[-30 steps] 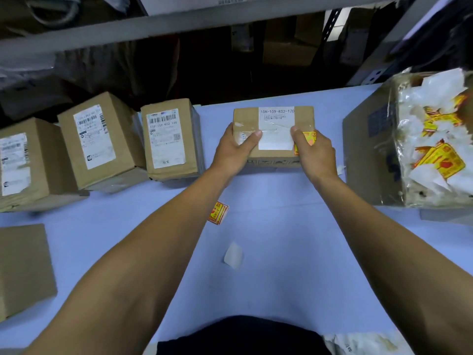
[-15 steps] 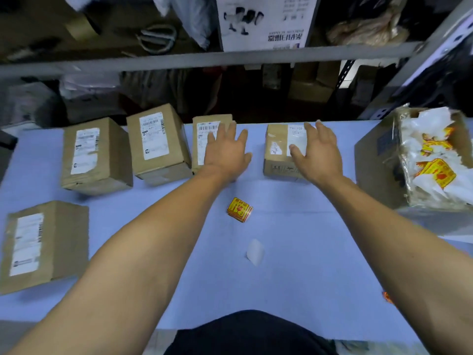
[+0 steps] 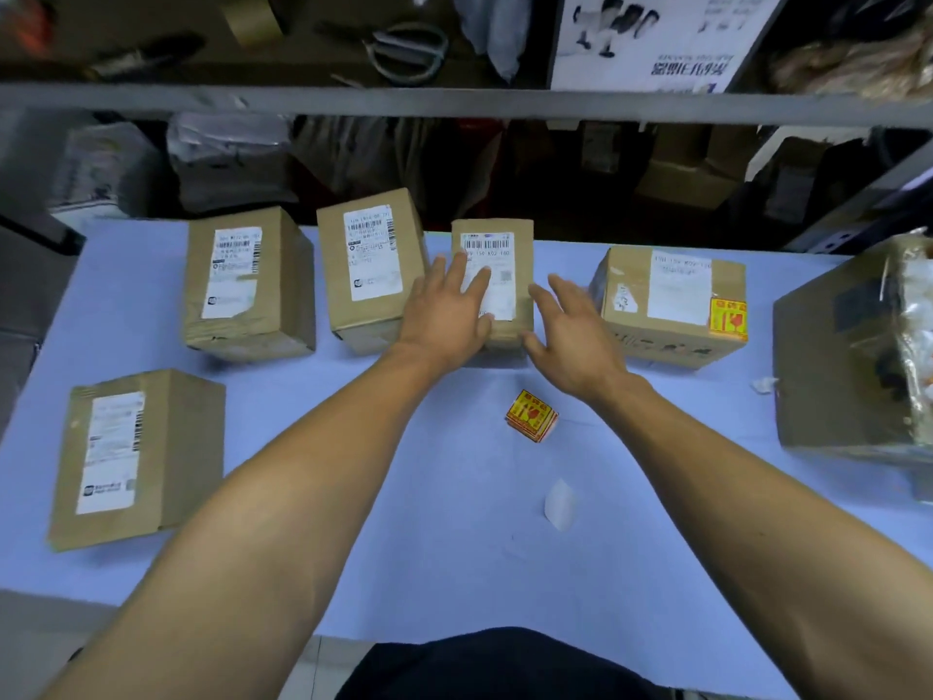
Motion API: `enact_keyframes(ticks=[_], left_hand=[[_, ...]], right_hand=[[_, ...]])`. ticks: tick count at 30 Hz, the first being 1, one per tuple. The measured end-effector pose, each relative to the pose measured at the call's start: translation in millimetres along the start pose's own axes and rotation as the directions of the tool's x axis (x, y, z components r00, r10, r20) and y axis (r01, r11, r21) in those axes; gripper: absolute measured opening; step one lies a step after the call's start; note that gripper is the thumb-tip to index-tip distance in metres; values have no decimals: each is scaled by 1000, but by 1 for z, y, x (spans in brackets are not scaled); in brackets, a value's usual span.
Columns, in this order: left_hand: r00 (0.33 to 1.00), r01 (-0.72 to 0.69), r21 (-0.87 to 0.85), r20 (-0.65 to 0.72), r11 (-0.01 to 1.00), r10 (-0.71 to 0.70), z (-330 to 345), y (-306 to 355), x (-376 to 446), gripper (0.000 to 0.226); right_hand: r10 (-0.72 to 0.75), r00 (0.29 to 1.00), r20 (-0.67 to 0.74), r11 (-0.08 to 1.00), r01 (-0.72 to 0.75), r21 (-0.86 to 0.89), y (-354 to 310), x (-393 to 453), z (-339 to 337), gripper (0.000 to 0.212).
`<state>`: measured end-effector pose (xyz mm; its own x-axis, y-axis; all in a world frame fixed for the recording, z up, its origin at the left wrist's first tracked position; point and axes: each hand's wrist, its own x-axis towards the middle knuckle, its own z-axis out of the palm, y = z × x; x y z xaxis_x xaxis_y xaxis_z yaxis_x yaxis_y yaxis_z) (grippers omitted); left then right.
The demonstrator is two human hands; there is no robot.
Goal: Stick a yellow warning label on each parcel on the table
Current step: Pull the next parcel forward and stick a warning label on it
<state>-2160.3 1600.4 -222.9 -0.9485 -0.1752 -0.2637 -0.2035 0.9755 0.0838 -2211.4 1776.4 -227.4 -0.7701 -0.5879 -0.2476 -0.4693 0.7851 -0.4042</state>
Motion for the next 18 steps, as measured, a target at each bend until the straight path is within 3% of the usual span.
enact_keyframes(ticks=[5, 8, 12, 15, 18], left_hand=[[999, -32, -91, -11, 995, 31, 5, -5, 39, 66], [996, 51, -339, -57, 939, -74, 10, -3, 58, 68], [933, 257, -708, 5, 657, -359, 16, 0, 78, 82], [871, 395, -804, 174, 445, -459, 19, -3, 94, 85], [842, 439, -861, 296, 255, -451, 29, -13, 105, 55]], right_hand=[[29, 999, 13, 998, -30, 61, 0, 39, 1, 61], [110, 994, 8, 979, -109, 173, 2, 64, 5, 63], [253, 967, 5, 868, -229, 441, -1, 87, 13, 68], [354, 931, 92, 705, -330, 628, 0, 99, 26, 72], [377, 908, 182, 564, -381, 733, 2, 107, 38, 76]])
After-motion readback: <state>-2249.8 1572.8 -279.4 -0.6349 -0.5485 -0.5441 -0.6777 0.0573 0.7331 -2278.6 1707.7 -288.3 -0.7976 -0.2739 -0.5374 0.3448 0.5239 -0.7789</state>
